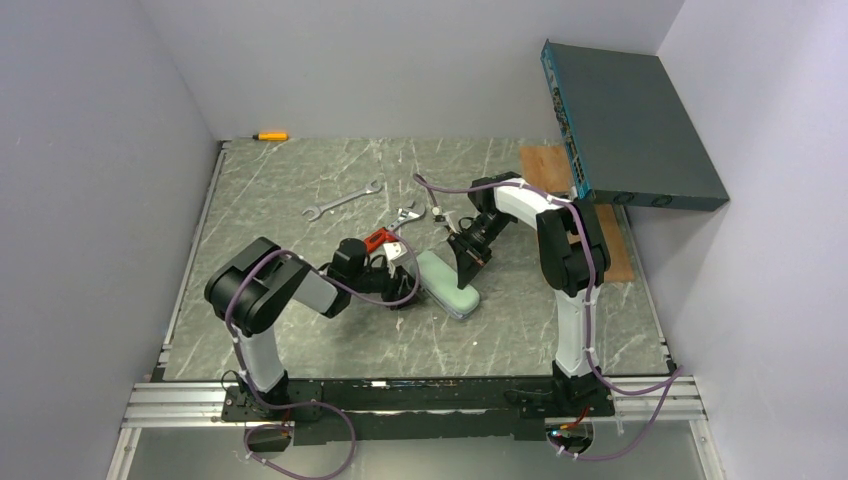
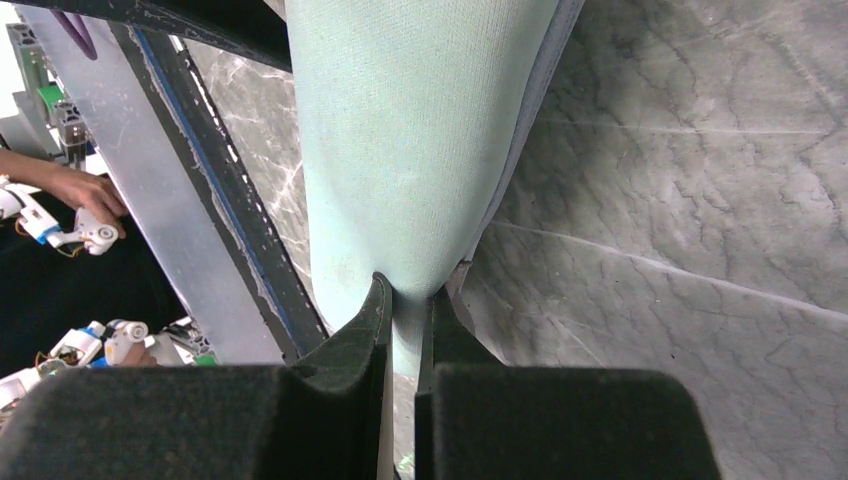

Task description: Open the umbrella

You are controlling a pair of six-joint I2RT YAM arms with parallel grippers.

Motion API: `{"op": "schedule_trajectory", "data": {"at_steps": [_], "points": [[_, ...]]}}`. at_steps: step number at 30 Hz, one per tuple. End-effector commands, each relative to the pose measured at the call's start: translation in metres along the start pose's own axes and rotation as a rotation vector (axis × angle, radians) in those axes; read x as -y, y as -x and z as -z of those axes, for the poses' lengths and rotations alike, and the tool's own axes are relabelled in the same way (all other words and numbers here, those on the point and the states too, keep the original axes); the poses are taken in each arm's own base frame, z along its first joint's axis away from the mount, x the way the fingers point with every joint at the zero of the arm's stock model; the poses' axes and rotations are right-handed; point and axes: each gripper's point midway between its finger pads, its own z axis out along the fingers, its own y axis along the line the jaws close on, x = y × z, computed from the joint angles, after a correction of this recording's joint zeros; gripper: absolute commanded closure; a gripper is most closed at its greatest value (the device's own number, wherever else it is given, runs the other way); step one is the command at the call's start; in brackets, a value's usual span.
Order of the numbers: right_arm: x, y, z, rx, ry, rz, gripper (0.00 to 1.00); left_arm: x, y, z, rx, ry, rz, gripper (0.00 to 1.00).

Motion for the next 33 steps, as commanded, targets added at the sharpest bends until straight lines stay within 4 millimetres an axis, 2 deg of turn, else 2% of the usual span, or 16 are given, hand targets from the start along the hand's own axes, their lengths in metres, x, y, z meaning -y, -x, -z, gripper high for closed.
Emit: {"op": "schedule_trajectory", "data": {"at_steps": [1,6,11,18,24,28,33], "points": [[0.038,-0.012,0.000,-0.078,-0.157,0.141,1.00,0.005,0.026,-0.009,0.084,-0.077,-0.018,0.48],[0.036,-0.015,-0.001,-0.078,-0.157,0.133,1.00,-0.003,0.031,-0.014,0.108,-0.037,0.067,0.55],[0.035,-0.018,-0.002,-0.077,-0.163,0.135,1.00,0.005,0.039,-0.013,0.134,-0.058,0.098,0.75],[0.039,-0.016,-0.003,-0.067,-0.168,0.104,1.00,0.018,0.040,-0.007,0.125,-0.091,0.086,1.00],[0.042,-0.018,-0.002,-0.061,-0.172,0.076,1.00,0.025,0.036,-0.002,0.111,-0.092,0.069,1.00],[0.040,-0.018,-0.003,-0.056,-0.171,0.073,1.00,0.013,0.038,-0.006,0.091,-0.021,0.083,1.00],[0.040,-0.019,-0.003,-0.055,-0.168,0.059,1.00,0.009,0.044,-0.012,0.109,-0.005,0.103,1.00]]}}
